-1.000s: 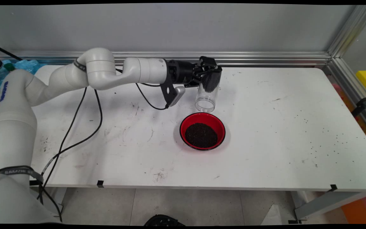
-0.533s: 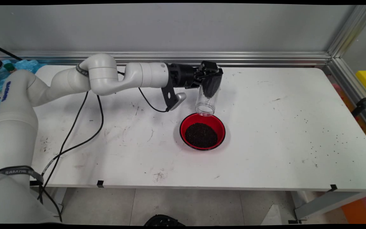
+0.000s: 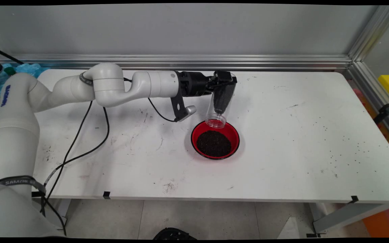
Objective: Pour the black seasoning powder in the red bowl
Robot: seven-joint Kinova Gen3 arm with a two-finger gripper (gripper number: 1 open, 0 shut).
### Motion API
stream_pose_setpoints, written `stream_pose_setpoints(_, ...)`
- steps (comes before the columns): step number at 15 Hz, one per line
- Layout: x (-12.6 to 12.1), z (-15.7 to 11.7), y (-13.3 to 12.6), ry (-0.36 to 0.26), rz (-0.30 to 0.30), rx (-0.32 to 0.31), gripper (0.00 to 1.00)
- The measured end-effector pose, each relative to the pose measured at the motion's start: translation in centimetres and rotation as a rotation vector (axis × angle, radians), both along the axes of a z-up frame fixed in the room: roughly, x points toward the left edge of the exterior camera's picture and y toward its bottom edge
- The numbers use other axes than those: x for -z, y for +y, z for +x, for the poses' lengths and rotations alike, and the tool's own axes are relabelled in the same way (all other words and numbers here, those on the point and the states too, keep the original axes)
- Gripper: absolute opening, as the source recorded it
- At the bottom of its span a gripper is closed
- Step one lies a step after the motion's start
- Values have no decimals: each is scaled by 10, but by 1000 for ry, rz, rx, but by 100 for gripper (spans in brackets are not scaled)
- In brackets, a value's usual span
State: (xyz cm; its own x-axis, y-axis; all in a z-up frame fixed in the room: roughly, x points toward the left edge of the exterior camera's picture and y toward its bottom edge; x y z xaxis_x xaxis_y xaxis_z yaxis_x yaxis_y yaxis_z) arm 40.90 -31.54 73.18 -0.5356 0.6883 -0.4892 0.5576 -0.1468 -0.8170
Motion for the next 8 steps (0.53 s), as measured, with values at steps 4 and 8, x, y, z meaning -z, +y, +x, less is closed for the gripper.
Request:
stream_pose_setpoints(4,1,-2,4,-25,-31,9,0)
stream_pose_setpoints(8,1,-5,7,-35,-52,14,0)
